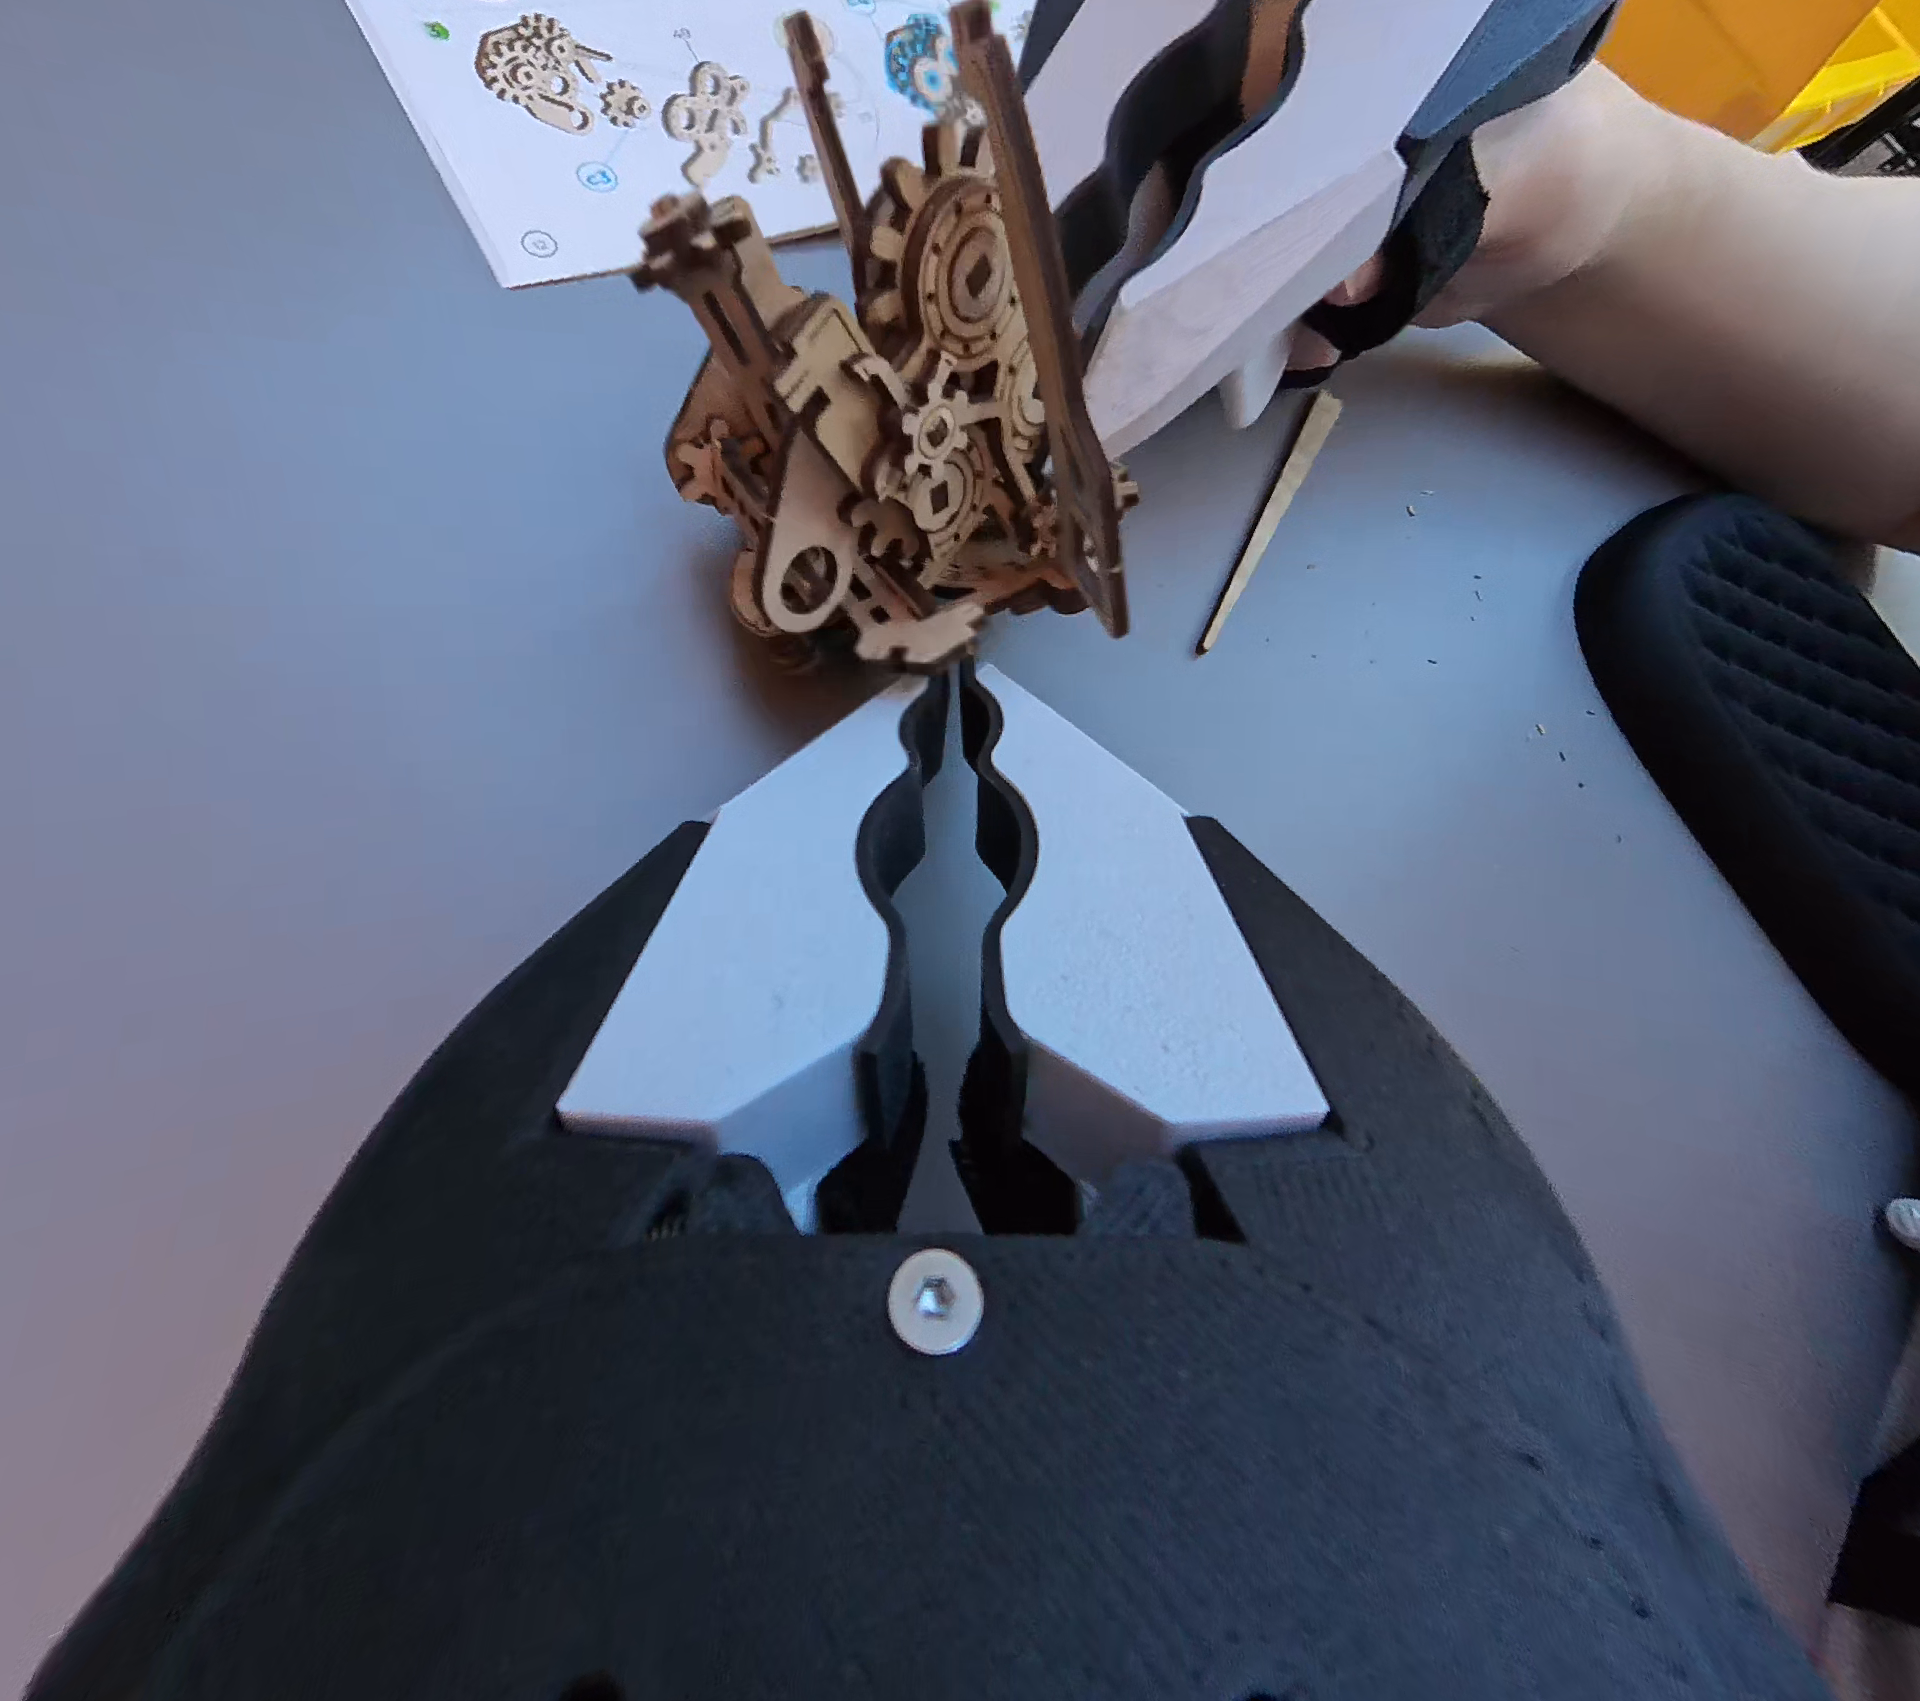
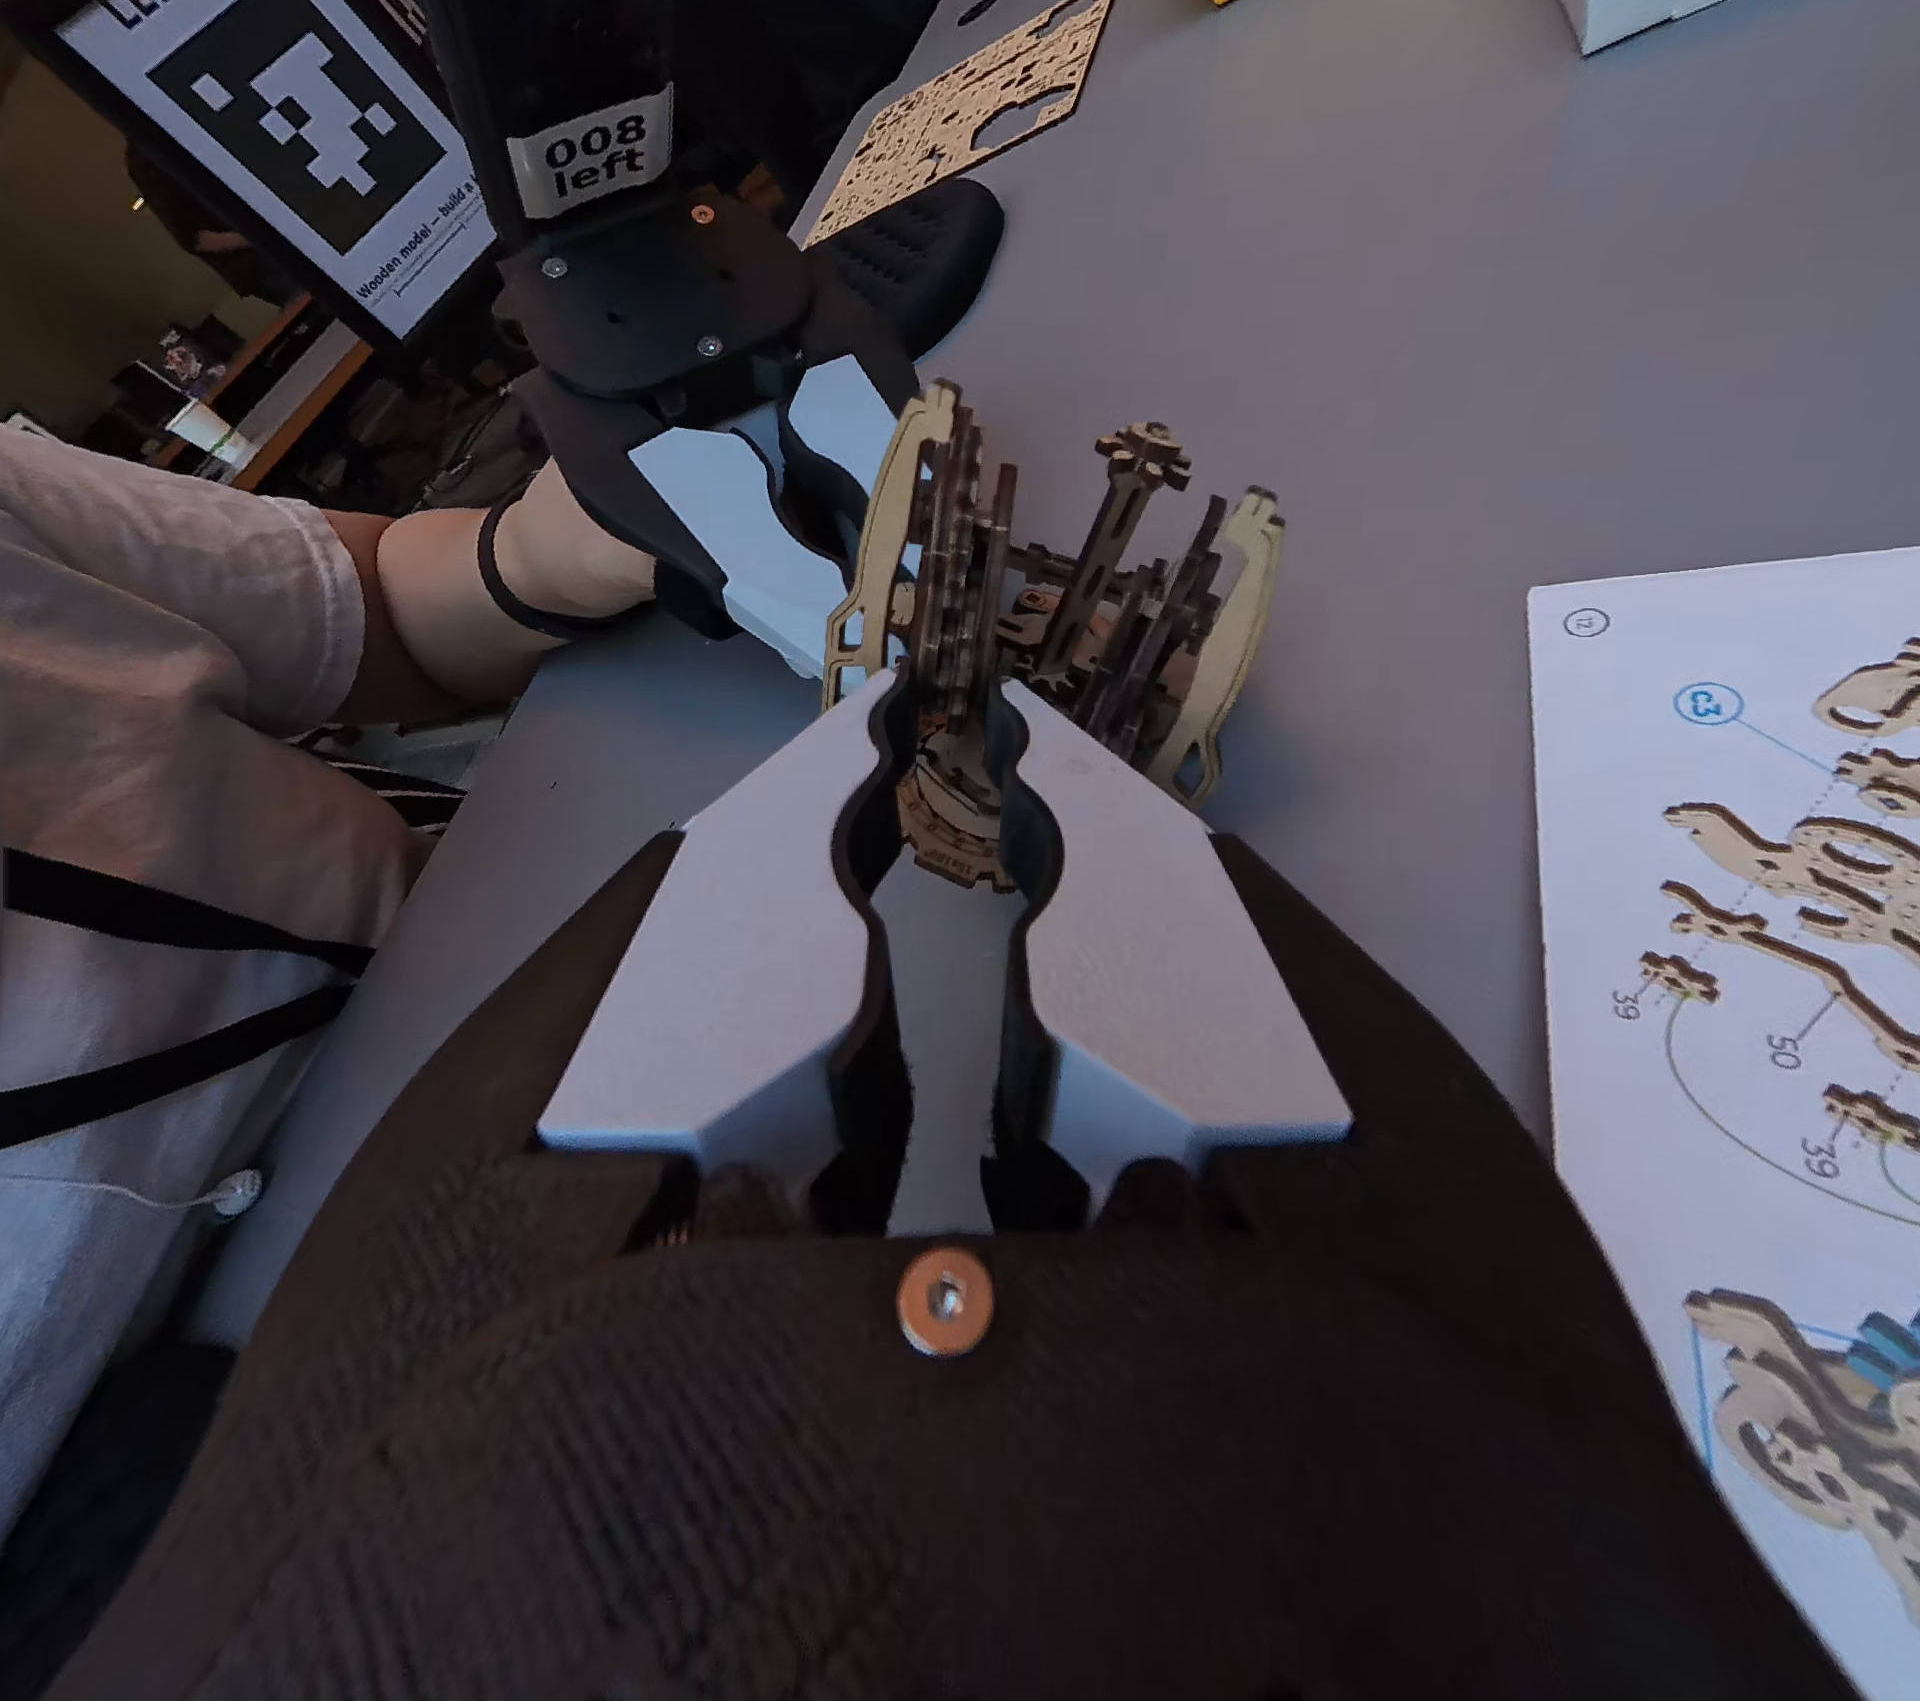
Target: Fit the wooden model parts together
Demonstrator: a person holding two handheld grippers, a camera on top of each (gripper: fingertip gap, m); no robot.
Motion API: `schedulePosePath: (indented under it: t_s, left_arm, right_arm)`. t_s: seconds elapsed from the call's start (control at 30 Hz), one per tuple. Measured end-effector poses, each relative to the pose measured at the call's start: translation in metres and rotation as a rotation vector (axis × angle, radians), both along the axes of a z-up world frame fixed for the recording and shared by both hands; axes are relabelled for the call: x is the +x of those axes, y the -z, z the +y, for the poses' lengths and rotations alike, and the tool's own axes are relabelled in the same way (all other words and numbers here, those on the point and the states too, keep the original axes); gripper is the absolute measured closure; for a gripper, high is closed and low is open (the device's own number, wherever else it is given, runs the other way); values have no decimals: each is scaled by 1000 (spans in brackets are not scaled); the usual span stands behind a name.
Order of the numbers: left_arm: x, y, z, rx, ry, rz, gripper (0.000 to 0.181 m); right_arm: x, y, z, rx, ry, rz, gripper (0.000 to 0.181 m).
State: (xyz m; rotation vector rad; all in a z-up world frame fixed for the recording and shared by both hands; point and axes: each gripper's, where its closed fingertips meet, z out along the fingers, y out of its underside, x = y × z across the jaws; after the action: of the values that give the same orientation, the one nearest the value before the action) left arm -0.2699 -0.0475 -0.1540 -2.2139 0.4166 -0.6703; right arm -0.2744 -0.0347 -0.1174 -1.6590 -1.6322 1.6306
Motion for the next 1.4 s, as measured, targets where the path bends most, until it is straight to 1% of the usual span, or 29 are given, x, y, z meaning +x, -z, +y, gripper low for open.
schedulePosePath:
  t_s: [0.07, 0.17, 0.3, 0.43, 0.63, 0.93, 1.4]
  left_arm:
    - [2, 0, -1, 3, 12, 5, 181]
    - [1, 1, 0, 6, 0, 14, 181]
    - [-1, -3, 0, 9, -6, -16, 175]
    - [-10, -6, 1, 25, -44, -28, 167]
    - [-6, -8, 1, 5, -31, -91, 171]
    - [-9, -6, 4, 10, -57, -67, 177]
    - [-9, -5, 5, 17, -59, -42, 178]
  right_arm:
    - [-1, -2, 3, 10, 29, 20, 171]
    - [-1, 0, -2, -12, -1, 2, 171]
    - [-2, -1, 0, -1, 12, 10, 171]
    - [-2, 1, 0, 15, 23, 0, 171]
    - [-4, 1, 1, 17, 39, -3, 171]
    - [-5, 1, 2, 21, 76, -5, 171]
    - [-6, 1, 4, 17, 90, 1, 171]
